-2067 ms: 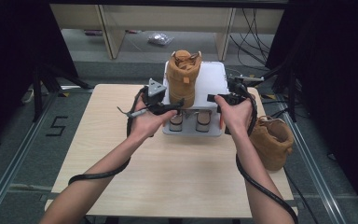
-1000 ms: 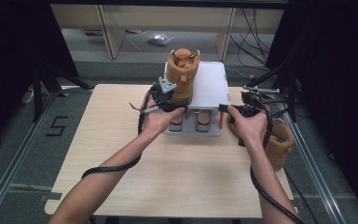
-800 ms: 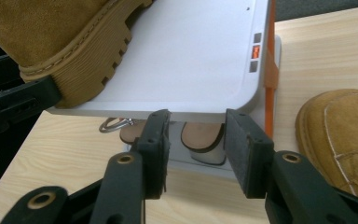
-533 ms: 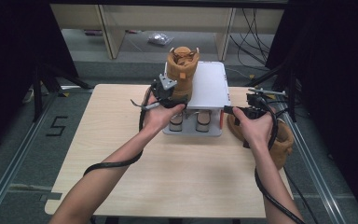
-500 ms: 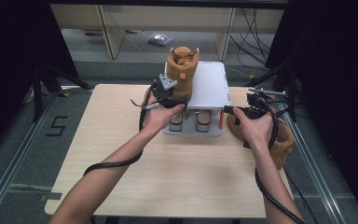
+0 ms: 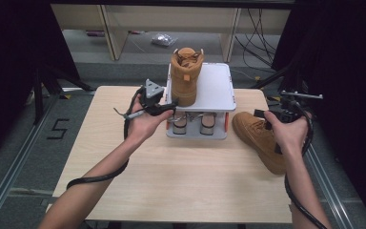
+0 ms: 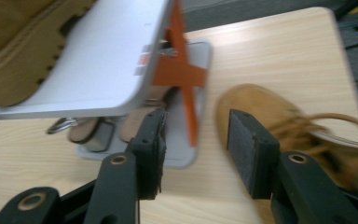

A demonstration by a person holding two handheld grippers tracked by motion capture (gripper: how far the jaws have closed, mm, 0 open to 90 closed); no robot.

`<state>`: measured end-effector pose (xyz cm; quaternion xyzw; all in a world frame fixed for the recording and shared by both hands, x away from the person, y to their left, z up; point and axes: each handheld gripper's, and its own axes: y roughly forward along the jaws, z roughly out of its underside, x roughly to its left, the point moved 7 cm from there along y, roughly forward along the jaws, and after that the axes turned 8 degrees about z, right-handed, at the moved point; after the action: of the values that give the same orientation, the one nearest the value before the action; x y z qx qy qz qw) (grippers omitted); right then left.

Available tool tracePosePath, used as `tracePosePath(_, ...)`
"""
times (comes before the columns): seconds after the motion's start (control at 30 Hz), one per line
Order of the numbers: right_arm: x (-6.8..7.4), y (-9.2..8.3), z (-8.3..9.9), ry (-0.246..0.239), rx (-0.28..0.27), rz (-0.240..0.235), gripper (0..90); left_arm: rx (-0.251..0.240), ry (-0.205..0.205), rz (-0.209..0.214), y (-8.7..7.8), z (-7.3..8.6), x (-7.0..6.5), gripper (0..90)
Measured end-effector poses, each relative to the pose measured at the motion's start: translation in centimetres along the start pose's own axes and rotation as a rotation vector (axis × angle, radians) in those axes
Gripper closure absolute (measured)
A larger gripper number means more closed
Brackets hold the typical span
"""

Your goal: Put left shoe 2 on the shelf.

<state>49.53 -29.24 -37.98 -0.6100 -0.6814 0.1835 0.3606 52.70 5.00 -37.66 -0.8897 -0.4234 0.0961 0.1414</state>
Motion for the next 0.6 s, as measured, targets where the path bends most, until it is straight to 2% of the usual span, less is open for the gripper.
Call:
tracePosePath(0.03,-1.0,-0.3,0.0,0.005,0.008,0.022,57.6,0.000,-0.004,0.007,-0.3,0.1,0.1,42.4)
tracePosePath(0.2,-3.9,-0.8,-0.1,0.019,0.017,0.090,57.5,0.000,-0.029,0.021,-1.9,1.4,1.2,49.5)
tracePosePath(0.3,-5.2,-1.2,-0.3,0.025,0.020,0.115,56.8,-0.004,-0.047,0.023,-2.8,2.0,1.8,52.1)
tracePosePath(0.33,-5.8,-1.2,-0.3,0.009,0.019,0.124,56.3,-0.001,-0.047,0.022,-3.1,2.2,1.9,53.2)
tracePosePath(0.37,-6.0,-1.2,-0.3,0.025,0.031,0.122,56.2,-0.006,-0.051,0.028,-3.3,2.3,2.1,54.0)
tracePosePath(0.4,-6.4,-1.3,-0.3,0.038,0.041,0.143,56.0,-0.011,-0.059,0.027,-3.5,2.3,2.2,54.8)
tracePosePath(0.43,-6.9,-1.2,-0.3,0.028,0.043,0.150,55.5,-0.014,-0.061,0.025,-3.7,2.3,2.3,55.6)
tracePosePath(0.47,-7.4,-1.2,-0.3,0.018,0.041,0.154,55.3,-0.020,-0.064,0.026,-3.9,2.3,2.3,56.0)
tracePosePath(0.5,-7.7,-1.2,-0.2,0.038,0.054,0.165,55.1,-0.024,-0.066,0.026,-3.9,2.3,2.3,56.3)
tracePosePath(0.6,-8.8,-1.0,0.2,0.027,0.075,0.182,54.3,-0.034,-0.070,0.025,-4.0,2.3,2.5,56.3)
